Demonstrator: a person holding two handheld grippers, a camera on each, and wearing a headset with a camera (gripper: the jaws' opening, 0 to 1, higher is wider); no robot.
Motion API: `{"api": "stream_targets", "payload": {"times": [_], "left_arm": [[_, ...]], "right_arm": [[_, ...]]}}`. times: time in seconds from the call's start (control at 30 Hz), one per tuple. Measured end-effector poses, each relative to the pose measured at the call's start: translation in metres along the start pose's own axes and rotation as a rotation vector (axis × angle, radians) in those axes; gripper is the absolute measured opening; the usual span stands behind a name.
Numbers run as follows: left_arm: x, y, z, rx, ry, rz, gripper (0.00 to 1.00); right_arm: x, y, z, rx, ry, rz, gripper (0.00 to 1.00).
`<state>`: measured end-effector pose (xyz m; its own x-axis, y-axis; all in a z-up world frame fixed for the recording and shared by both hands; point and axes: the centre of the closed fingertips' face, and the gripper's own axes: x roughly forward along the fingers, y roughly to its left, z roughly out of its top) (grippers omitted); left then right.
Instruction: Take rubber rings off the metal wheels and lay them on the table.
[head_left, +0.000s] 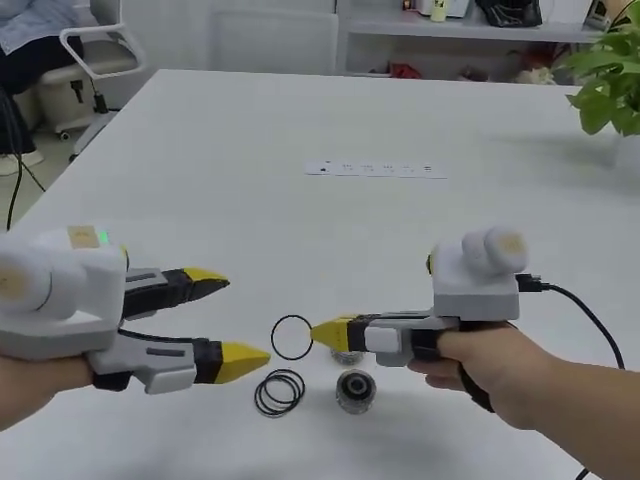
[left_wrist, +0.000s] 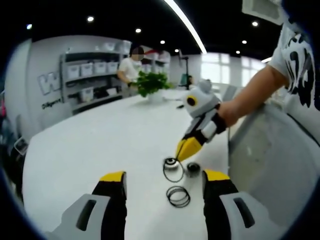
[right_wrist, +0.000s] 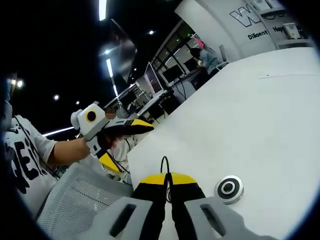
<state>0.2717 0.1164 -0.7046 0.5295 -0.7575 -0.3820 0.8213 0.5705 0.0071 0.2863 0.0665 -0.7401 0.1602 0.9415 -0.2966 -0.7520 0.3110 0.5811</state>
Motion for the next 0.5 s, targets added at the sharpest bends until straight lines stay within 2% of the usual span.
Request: {"api": "stream_targets", "payload": {"times": [0.23, 0.5], "left_arm": [[-0.011, 0.002, -0.009, -0.009, 0.008, 0.022, 0.65], [-0.017, 0.002, -0.019, -0.020, 0.025, 0.040, 0.66]], "right_arm": [[0.009, 0.005, -0.009, 0.001, 0.032, 0.017, 0.00], [0.018, 0.007, -0.029, -0.011, 0.100, 0.020, 0.00]]}}
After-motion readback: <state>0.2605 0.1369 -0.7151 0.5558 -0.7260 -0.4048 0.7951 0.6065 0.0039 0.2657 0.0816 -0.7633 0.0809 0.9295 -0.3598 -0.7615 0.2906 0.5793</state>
